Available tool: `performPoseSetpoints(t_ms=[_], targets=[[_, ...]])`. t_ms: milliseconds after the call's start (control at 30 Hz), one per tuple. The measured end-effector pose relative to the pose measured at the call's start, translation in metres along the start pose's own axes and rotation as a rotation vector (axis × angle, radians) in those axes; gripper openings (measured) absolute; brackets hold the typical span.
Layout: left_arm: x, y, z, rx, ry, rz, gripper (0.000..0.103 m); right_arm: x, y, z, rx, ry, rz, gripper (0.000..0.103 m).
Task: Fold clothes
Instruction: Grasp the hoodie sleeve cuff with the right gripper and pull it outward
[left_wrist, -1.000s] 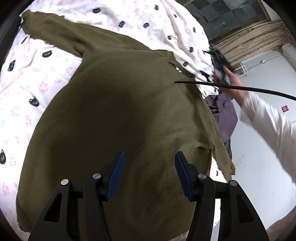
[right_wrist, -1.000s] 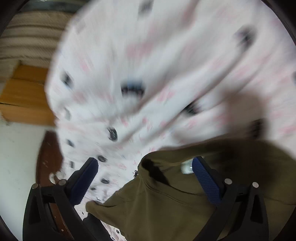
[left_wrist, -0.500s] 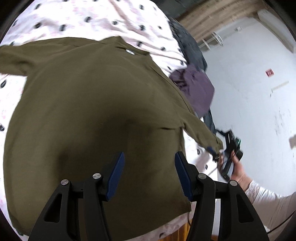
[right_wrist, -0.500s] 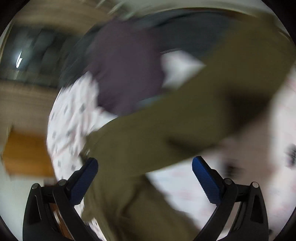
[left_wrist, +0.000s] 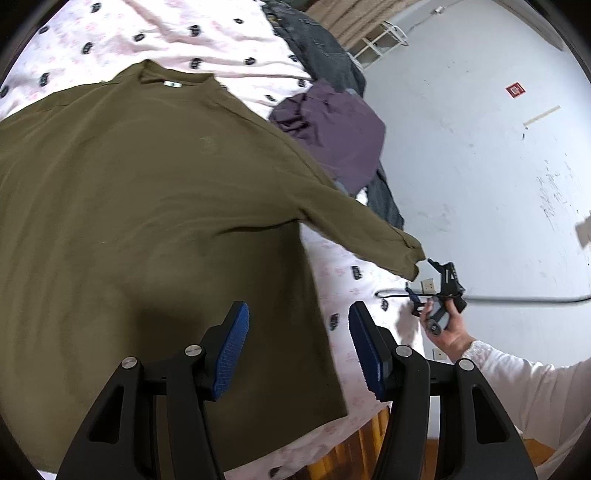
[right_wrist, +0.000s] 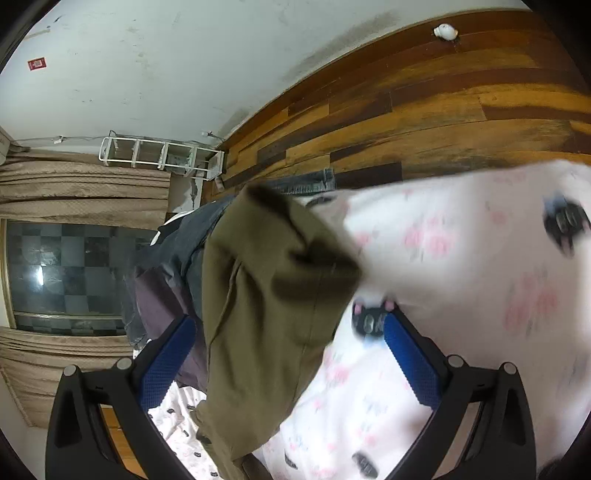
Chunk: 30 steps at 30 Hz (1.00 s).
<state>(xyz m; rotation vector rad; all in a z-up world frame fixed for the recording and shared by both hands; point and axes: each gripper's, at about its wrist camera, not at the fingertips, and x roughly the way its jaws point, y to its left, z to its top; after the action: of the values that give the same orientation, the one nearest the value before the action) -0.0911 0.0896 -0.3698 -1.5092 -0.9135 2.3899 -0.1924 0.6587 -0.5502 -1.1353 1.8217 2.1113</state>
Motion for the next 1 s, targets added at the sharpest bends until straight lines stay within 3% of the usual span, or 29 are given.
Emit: performPoseSetpoints(t_ms=[300, 600, 700, 733, 800, 867, 1000], targets=[[0.020, -0.032, -0.003, 0.026, 0.038, -0.001, 0.051, 0.030, 0.012, 0.019, -0.151, 0.089, 0.064, 0.103], [0.016, -0.042, -0.005, 0.020, 0.011, 0.035, 0.051, 0.024, 0.025, 0.019, -0.314, 0.161, -0.066, 0.099], [0.015, -0.042, -0.007, 0.019, 0.009, 0.047, 0.051, 0.024, 0.024, 0.020, -0.339, 0.206, -0.069, 0.094], [0.015, -0.042, -0.008, 0.019, 0.009, 0.050, 0.051, 0.025, 0.024, 0.020, -0.346, 0.218, -0.067, 0.092], [0.013, -0.042, -0.010, 0.015, 0.006, 0.055, 0.051, 0.025, 0.023, 0.019, -0.362, 0.238, -0.073, 0.067], [0.012, -0.043, -0.011, 0.014, 0.004, 0.056, 0.051, 0.026, 0.023, 0.017, -0.378, 0.255, -0.092, 0.050], [0.010, -0.046, -0.015, 0.019, 0.003, 0.056, 0.051, 0.023, 0.022, 0.019, -0.366, 0.261, -0.090, 0.049]])
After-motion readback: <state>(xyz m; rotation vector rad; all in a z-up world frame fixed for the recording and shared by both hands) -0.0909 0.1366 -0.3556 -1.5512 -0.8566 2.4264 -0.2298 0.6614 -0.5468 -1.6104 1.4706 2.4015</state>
